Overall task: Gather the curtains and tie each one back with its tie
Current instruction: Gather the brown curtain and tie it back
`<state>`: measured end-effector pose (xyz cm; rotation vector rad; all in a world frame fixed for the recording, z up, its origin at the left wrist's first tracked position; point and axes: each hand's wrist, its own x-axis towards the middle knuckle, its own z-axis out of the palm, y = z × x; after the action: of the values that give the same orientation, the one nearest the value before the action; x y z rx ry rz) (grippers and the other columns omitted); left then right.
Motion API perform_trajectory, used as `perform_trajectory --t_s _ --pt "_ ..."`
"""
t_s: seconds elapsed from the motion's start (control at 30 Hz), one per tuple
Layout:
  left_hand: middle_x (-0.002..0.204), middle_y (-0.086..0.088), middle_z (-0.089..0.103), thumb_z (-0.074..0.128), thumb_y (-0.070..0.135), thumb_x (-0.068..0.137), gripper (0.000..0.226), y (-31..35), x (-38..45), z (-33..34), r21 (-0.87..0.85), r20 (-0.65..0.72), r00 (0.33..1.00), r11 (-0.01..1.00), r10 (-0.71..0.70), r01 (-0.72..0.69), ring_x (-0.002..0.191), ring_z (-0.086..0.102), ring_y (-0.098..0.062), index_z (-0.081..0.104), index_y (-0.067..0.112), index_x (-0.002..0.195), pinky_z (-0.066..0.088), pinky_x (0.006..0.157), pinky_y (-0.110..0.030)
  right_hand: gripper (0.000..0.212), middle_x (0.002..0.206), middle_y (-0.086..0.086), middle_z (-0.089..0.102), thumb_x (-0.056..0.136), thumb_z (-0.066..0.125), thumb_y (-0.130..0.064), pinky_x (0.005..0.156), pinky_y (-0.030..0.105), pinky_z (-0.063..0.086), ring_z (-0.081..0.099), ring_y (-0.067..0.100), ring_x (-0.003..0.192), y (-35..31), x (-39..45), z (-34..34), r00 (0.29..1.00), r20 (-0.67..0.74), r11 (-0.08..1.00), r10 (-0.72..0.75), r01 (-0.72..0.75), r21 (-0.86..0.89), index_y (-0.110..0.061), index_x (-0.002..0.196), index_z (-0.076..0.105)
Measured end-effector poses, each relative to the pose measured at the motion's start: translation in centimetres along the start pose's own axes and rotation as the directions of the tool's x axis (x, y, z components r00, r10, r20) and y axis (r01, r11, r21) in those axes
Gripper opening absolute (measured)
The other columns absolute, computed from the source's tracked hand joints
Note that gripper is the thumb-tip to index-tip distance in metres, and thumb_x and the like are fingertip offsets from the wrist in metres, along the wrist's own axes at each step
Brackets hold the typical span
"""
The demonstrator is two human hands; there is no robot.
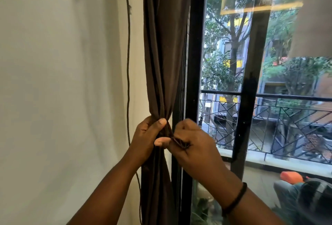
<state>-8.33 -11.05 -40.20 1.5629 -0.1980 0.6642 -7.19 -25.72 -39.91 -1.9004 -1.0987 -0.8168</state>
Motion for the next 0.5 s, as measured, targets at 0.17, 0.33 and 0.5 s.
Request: perform_trajectory --t_s 0.17,0.33,0.5 --pt "0.104 0.015 0.059 0.057 0.034 0.090 0.032 -1.1 -0.3 -2.7 0.137 -0.039 0.963 0.956 0.266 -0.258 0.095 0.064 -0.006 0.038 0.038 0.115 0.054 0.078 -0.019 0.013 0.099 -0.014 0.065 0.071 0.080 -0.033 0.074 0.010 0.047 0.065 0.000 0.085 -2.0 1.5 2.2 0.984 0.026 0.931 0.177 -0.176 0.321 -0.033 0.066 0.068" --pt "0.125 0.002 0.042 0.036 0.038 0.094 0.034 -0.8 -0.8 -5.5 0.572 0.233 0.847 0.638 0.477 -0.516 0.092 0.058 -0.004 0.037 0.044 0.127 0.051 0.071 -0.010 0.010 0.083 0.008 0.074 0.087 0.063 -0.012 0.071 0.028 0.058 0.072 0.018 0.080 -4.4 2.2 4.0 0.822 0.132 0.452 0.554 -0.430 0.781 -0.012 0.084 0.072" --pt "0.112 0.006 0.038 0.037 0.046 0.095 0.033 1.4 0.0 -7.2 0.632 0.337 0.891 0.629 0.303 -0.453 0.086 0.049 -0.004 0.046 0.038 0.125 0.049 0.073 -0.017 0.017 0.074 0.007 0.070 0.084 0.061 -0.026 0.061 0.028 0.058 0.069 0.014 0.068 -5.5 2.7 5.6 0.705 0.193 0.142 0.682 -0.386 0.911 -0.010 0.080 0.065"
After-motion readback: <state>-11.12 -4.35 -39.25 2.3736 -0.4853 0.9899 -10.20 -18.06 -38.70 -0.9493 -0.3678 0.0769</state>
